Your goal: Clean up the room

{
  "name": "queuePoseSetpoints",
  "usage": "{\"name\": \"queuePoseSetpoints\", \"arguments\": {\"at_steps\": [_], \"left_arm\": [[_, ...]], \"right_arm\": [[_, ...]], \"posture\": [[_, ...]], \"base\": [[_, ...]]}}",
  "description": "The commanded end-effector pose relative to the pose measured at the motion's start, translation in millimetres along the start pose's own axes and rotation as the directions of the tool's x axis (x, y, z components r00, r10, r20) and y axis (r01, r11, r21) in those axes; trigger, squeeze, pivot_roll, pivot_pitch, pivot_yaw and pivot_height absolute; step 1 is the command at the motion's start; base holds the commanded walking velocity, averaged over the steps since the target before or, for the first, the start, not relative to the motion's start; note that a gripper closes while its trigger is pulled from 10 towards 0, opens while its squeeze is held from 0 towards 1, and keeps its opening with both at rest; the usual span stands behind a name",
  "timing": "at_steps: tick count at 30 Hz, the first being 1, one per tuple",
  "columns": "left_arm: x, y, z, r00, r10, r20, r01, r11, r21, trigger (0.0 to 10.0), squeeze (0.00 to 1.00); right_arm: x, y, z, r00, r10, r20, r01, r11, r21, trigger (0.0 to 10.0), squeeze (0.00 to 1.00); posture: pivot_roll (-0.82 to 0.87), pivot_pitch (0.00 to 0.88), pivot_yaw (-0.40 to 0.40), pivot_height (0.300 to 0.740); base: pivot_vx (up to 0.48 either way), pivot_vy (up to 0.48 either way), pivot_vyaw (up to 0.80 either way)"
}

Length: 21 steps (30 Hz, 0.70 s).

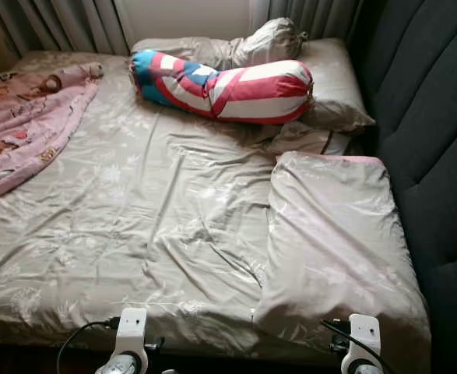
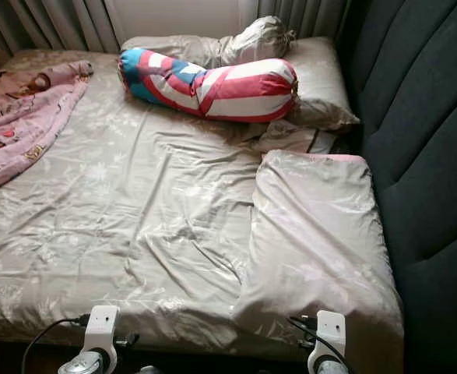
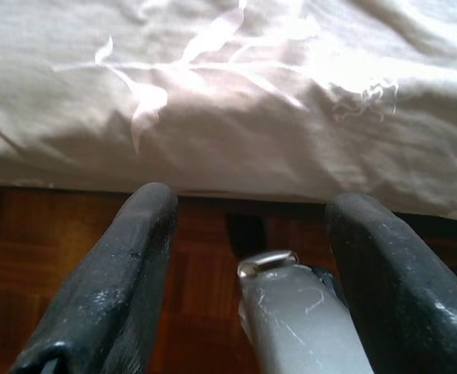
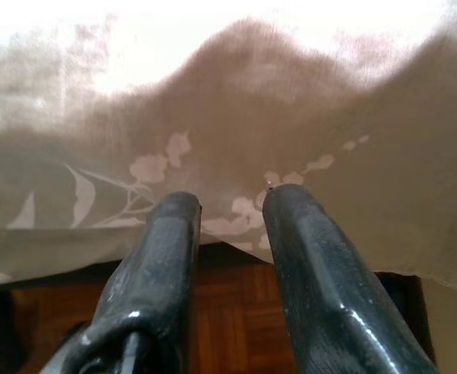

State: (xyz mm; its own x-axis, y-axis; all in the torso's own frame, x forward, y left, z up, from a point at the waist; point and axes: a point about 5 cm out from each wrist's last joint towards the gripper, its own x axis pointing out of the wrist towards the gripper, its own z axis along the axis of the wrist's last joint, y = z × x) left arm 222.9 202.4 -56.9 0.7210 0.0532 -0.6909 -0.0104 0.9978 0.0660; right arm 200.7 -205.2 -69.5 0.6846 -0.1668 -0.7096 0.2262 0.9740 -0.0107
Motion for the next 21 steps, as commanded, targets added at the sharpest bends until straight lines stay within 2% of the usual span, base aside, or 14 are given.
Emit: {"name": "queuePoseSetpoints", "arguments": {"at_steps": [1, 7, 10, 16, 21], "left_arm": [[-2.7, 4.9, -13, 0.998, 0.026, -0.055, -0.026, 1.0, 0.0, 10.0, 0.0], [-1.7, 5.6, -10, 0.998, 0.033, -0.061, -0.033, 0.999, -0.007, 10.0, 0.0], [-0.3, 3.1, -7, 0.998, 0.025, -0.063, -0.026, 1.0, -0.001, 10.0, 0.0], [1.5, 2.5, -2, 0.998, 0.014, -0.057, -0.013, 1.0, 0.014, 10.0, 0.0], [1.6, 2.0, -2, 0.998, 0.017, -0.059, -0.016, 1.0, 0.017, 10.0, 0.0]], "right_arm": [[-2.8, -1.4, -12, 0.999, -0.011, -0.051, 0.011, 1.0, 0.01, 10.0, 0.0], [-2.5, -1.0, -14, 0.997, -0.01, -0.076, 0.011, 1.0, 0.008, 10.0, 0.0], [-0.5, -2.1, -8, 0.998, -0.014, -0.067, 0.014, 1.0, 0.007, 10.0, 0.0], [1.9, -9.7, 1, 0.998, -0.037, -0.054, 0.039, 0.999, 0.033, 10.0, 0.0], [1.5, -17.7, 0, 0.996, -0.053, -0.07, 0.056, 0.997, 0.044, 10.0, 0.0]], "posture": [[-0.08, 0.097, -0.032, 0.74], [-0.08, 0.079, -0.03, 0.74], [-0.09, 0.057, -0.024, 0.74], [-0.1, 0.056, -0.012, 0.74], [-0.12, 0.047, -0.002, 0.74]], "base": [[0.0, 0.0, 0.0], [0.0, 0.0, 0.0], [0.0, 0.0, 0.0], [0.0, 0.0, 0.0], [0.0, 0.0, 0.0]]}}
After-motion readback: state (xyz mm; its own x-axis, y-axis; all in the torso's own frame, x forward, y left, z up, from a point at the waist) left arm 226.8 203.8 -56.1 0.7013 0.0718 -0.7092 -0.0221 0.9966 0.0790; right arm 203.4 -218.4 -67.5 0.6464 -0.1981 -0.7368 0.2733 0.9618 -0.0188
